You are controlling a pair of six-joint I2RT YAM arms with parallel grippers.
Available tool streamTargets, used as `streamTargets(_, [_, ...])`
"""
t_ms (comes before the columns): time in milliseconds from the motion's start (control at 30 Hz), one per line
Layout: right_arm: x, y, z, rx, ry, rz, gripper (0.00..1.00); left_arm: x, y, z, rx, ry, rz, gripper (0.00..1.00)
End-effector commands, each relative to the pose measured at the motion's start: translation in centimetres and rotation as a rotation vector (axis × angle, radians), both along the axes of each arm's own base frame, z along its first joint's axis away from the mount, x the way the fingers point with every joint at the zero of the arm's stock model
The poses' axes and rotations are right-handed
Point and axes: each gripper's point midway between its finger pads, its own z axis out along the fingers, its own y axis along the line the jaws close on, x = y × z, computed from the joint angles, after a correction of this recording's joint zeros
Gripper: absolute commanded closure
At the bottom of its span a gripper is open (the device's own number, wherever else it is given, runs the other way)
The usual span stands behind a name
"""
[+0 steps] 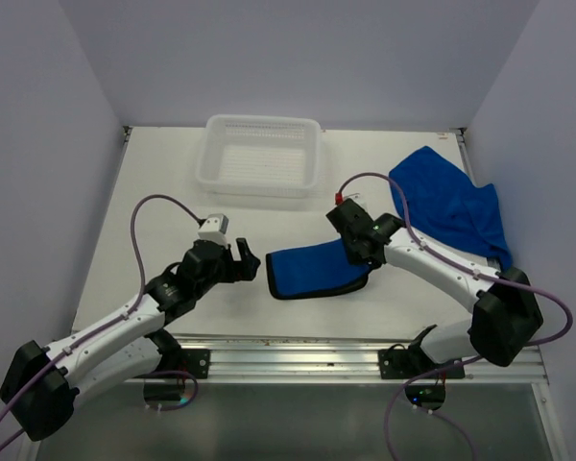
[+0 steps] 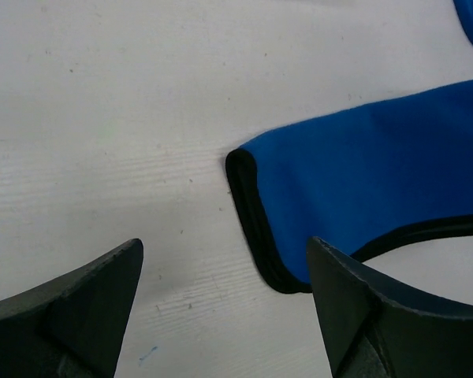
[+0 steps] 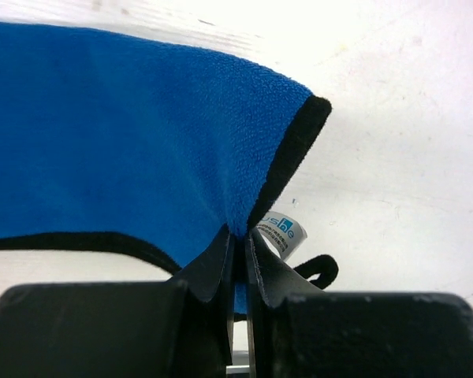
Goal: Roll the towels
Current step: Fold the towel
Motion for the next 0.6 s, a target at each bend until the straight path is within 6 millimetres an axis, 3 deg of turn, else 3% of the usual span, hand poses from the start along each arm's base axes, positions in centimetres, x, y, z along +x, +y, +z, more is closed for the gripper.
streamTargets(0, [0.4,2.2,2.8,-0.002,-0.038,0.051,0.97,0.6,-1.6,0.3,-0.121,-0.046,-0.015,0.14])
streamTargets(267, [0.7,8.0,3.6,0.052,-0.032,0.136,0.96,0.4,-1.4,-3.5,-0.072,-0.009,0.000,0.54])
streamTargets(367, [0.5,10.3,3.7,0.063,-0.028,0.175,0.96,0.1,-1.9,-5.3,-0.050,0.031,-0.013,0.78])
streamTargets(567, [0.1,14.2,3.2,0.096,-0.004,0.229,0.96,0.0,-3.2,-6.6,-0.038,0.050,-0.036,0.94])
